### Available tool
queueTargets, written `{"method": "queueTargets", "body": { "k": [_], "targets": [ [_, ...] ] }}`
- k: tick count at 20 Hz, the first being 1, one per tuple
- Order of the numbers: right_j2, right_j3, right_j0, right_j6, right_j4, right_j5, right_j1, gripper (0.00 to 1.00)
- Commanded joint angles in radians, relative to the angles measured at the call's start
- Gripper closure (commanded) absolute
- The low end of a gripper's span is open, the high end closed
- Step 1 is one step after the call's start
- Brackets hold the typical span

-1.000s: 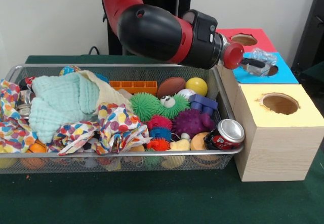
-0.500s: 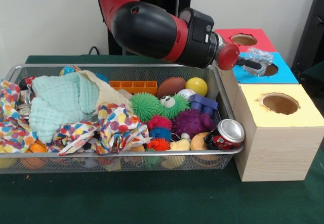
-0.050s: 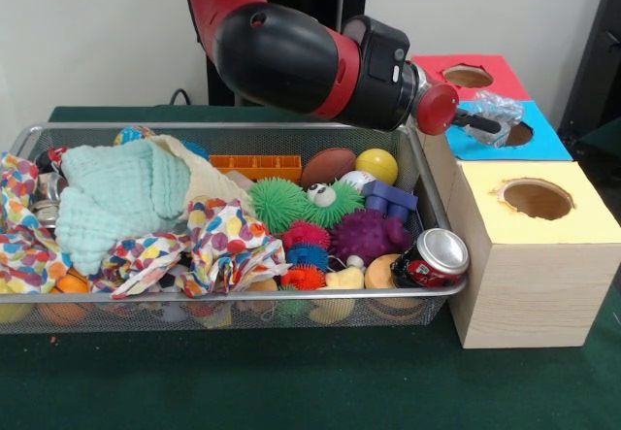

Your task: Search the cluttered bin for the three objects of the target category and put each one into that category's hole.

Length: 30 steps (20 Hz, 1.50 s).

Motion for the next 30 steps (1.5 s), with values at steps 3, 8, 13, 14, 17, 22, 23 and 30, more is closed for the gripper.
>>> {"method": "queueTargets", "body": {
  "k": [3,8,13,14,17,22,23,30],
  "targets": [
    [-0.044,-0.086,-0.039,0.264,-0.027,-0.070,-0.001,0.00],
    [-0.073,-0.159,-0.060,0.272,-0.109,-0.032,0.033,0.00],
    [-0.075,-0.200,-0.080,0.285,-0.150,-0.001,0.051,0.00],
    [-0.073,-0.203,-0.084,0.286,-0.151,0.001,0.053,0.00],
    [-0.066,-0.204,-0.094,0.296,-0.151,0.013,0.049,0.00],
    [-0.056,-0.208,-0.108,0.306,-0.153,0.025,0.051,0.00],
    [-0.056,-0.209,-0.108,0.308,-0.154,0.026,0.052,0.00],
    [-0.088,-0.198,-0.085,0.299,-0.182,0.003,0.033,0.00]
  ]
}}
